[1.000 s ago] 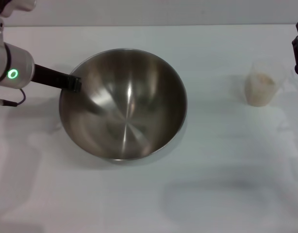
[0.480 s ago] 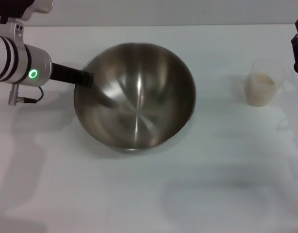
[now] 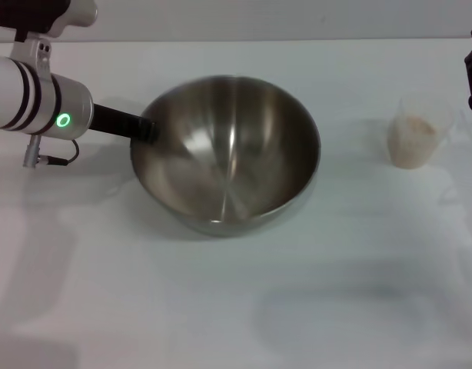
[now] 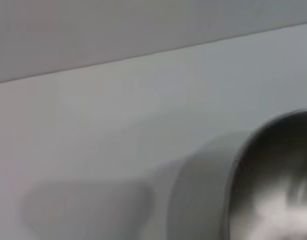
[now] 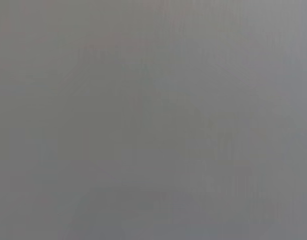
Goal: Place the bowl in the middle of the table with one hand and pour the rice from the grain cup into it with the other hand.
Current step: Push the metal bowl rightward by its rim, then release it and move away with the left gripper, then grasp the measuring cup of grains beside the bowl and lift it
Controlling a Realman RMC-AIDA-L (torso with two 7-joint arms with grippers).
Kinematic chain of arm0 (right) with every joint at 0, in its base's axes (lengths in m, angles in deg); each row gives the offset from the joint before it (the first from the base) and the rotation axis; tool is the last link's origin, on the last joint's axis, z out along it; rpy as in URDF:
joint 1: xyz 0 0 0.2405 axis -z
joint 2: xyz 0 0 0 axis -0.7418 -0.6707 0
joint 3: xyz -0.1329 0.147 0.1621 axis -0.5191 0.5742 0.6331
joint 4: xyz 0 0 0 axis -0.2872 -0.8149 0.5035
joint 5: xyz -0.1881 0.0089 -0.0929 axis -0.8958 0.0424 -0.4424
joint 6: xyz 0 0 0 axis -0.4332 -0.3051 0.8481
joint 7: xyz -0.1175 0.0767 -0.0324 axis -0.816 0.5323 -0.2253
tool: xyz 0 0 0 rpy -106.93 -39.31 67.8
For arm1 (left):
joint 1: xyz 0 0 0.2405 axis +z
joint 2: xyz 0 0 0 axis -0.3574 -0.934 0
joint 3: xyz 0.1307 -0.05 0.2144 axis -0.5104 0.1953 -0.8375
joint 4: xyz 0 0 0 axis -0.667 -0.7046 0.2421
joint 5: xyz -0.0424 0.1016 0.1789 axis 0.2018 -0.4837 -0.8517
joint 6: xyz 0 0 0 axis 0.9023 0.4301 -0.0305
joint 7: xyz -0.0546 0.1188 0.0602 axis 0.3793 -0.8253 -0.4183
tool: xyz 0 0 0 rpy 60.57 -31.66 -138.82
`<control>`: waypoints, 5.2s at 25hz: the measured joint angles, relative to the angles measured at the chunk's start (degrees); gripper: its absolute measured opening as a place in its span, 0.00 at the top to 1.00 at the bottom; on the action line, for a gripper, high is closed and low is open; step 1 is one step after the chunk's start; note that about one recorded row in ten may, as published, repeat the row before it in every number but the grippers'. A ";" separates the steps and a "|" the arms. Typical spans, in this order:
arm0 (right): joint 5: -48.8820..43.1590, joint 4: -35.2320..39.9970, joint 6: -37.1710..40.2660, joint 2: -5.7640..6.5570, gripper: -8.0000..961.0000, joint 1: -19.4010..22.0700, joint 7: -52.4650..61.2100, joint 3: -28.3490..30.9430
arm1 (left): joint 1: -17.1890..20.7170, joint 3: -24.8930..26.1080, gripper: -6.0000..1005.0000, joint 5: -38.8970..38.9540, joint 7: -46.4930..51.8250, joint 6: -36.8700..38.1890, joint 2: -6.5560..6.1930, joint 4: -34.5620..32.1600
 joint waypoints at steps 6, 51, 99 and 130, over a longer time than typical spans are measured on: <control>0.00 -0.01 0.12 0.02 0.52 0.17 0.00 -0.06 | 0.36 -2.01 0.87 0.04 -0.27 0.33 0.07 2.08; 0.05 0.41 2.14 0.02 0.52 0.30 0.00 0.09 | 17.25 -24.69 0.41 12.94 -28.24 79.88 -0.11 5.31; 0.84 -4.21 -4.60 -0.18 0.53 2.63 0.70 1.62 | 10.26 -20.63 0.41 -23.37 36.83 110.33 -0.54 -32.75; 1.50 -13.20 -12.24 -0.40 0.53 11.99 5.30 3.25 | 9.99 -21.40 0.41 -23.28 29.16 108.03 -0.20 -33.84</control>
